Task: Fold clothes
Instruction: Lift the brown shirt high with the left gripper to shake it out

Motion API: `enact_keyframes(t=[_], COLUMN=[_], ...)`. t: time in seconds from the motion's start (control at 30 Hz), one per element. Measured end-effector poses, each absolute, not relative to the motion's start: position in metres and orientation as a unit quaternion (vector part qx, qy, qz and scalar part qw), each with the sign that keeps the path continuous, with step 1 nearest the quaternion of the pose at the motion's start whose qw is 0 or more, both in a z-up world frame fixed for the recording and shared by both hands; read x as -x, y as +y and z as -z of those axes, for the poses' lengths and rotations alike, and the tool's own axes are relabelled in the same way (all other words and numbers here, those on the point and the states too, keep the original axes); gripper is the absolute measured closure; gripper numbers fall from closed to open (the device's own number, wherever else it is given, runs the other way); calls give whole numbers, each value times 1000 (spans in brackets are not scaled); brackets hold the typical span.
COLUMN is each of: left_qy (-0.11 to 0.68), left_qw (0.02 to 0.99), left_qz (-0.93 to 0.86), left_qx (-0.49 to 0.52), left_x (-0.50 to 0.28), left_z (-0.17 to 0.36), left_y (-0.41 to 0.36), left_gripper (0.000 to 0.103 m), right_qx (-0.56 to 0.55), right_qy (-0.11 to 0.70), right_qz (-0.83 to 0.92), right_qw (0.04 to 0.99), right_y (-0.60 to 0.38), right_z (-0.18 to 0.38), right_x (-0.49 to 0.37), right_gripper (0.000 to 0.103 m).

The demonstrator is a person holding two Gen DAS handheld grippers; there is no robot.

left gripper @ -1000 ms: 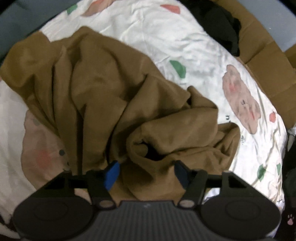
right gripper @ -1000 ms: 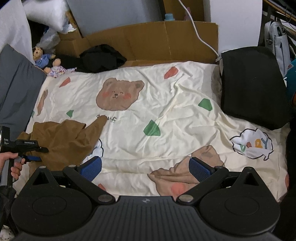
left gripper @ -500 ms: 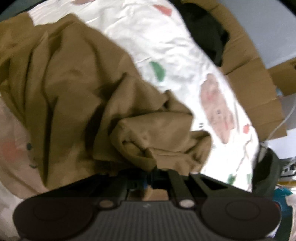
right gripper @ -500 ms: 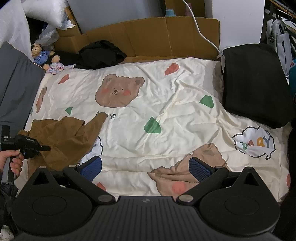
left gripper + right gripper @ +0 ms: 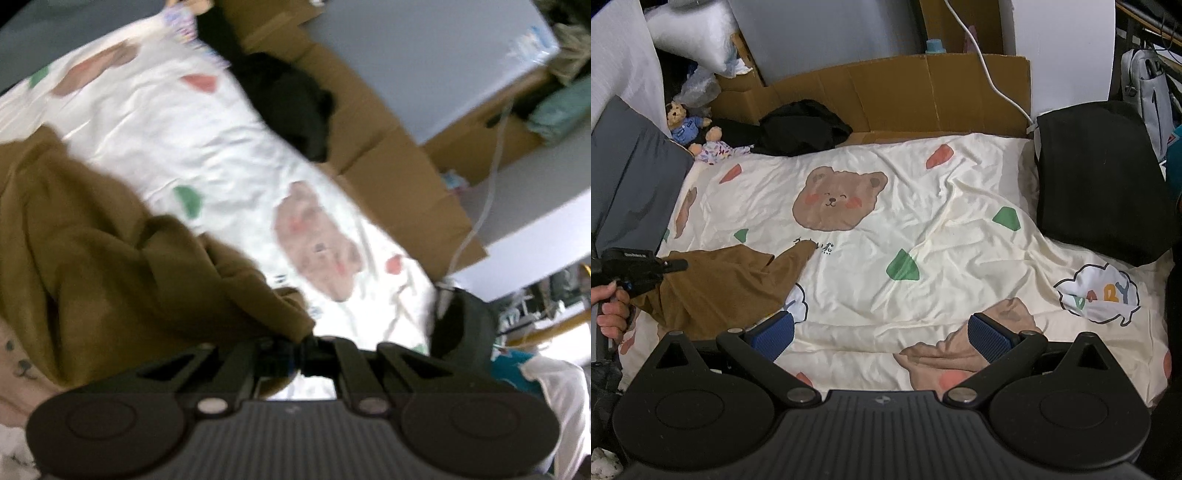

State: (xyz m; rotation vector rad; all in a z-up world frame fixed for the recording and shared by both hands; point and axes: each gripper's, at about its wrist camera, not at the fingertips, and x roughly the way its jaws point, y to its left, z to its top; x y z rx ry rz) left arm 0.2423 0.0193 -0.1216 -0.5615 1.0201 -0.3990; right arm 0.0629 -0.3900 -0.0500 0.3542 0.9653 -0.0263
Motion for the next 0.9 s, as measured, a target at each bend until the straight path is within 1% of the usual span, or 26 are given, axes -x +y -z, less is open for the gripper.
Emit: enact_keyframes(t=[0.13, 0.5, 0.9], left_qy=[473, 451, 435], left_qw=[821, 825, 801], left_qz=[202, 238, 343], left_qx=[248, 246, 226], left_x=[-245, -249, -244], left_z=[101, 80, 46], left_y=[5, -39, -144], left_gripper=[101, 101, 101], right_qx=[-171, -185, -207], right_qy=[455, 441, 414], right_qz=[7, -1, 2], right_qw=[874, 878, 886], right_y=[-389, -395, -410], right_z=[47, 41, 29], right_x=[-61, -55, -42], right_gripper=[0, 0, 0])
